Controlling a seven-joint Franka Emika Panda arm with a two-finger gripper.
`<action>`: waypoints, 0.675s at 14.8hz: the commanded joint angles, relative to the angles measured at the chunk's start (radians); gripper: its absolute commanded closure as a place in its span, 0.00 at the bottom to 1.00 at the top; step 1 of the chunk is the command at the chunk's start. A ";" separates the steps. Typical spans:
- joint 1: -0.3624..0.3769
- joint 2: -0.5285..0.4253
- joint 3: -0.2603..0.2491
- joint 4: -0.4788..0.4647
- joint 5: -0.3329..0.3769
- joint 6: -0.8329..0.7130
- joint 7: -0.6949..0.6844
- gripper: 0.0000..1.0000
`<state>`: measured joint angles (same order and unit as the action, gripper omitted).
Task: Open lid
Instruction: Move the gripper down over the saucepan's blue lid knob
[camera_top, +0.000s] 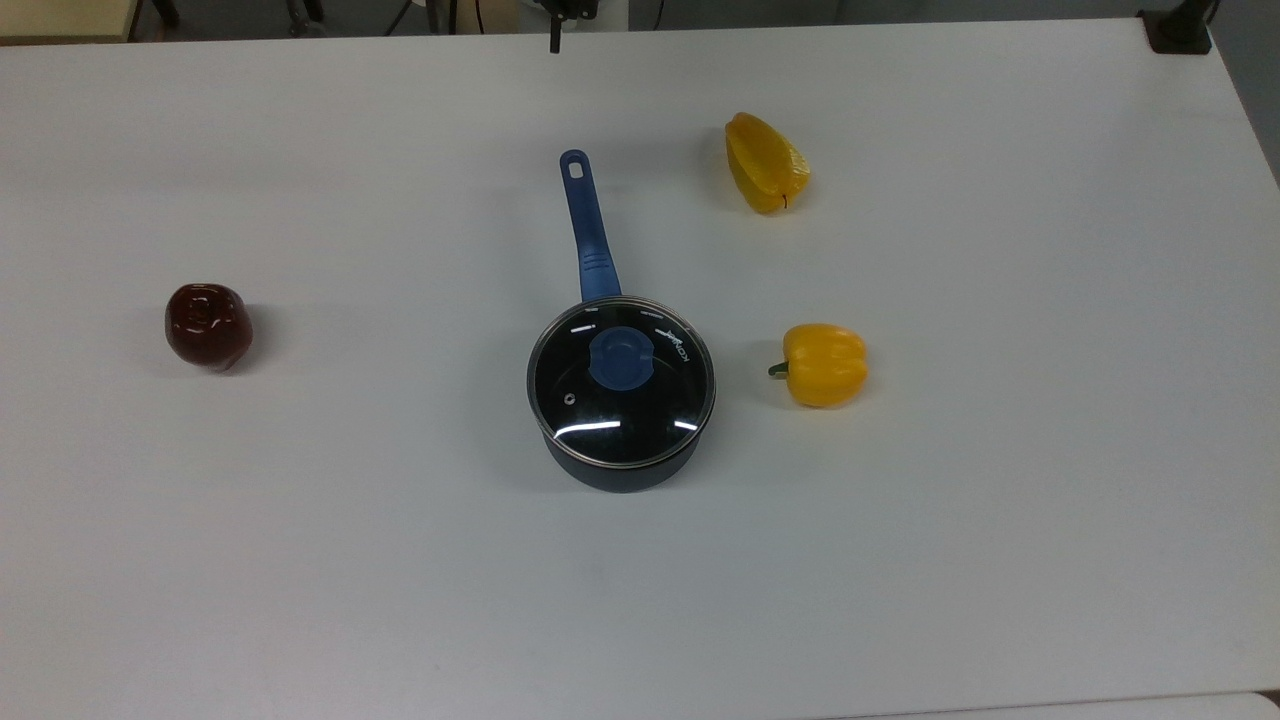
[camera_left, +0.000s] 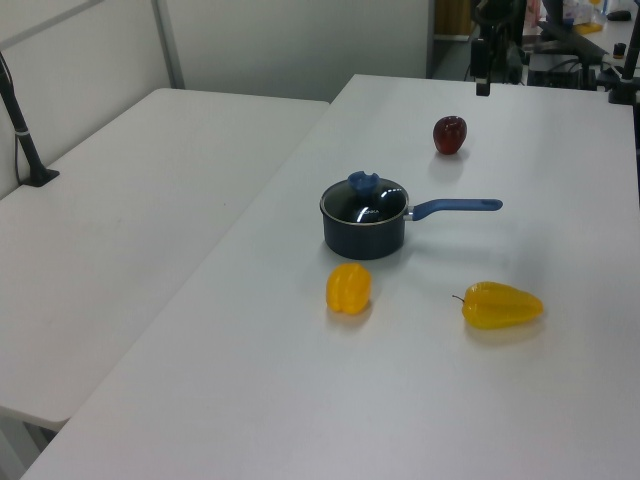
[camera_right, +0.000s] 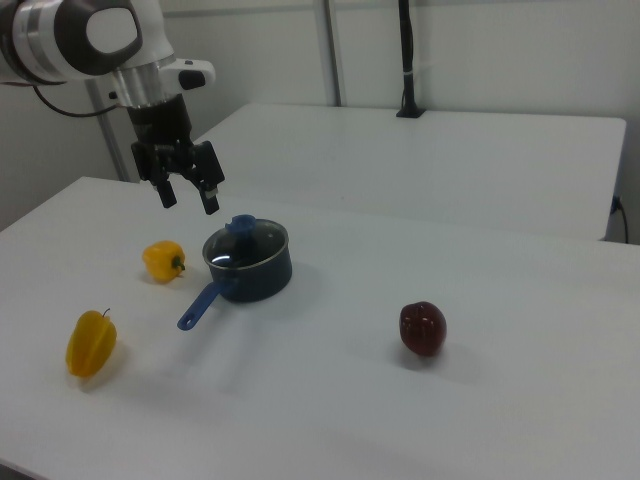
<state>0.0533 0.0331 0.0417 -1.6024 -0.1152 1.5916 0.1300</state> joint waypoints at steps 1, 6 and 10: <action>-0.003 -0.001 -0.002 0.002 -0.006 0.007 0.011 0.00; 0.002 0.059 0.000 0.053 0.006 0.054 0.000 0.00; 0.011 0.114 0.010 0.038 0.008 0.316 0.016 0.00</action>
<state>0.0558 0.0920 0.0464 -1.5836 -0.1147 1.7828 0.1300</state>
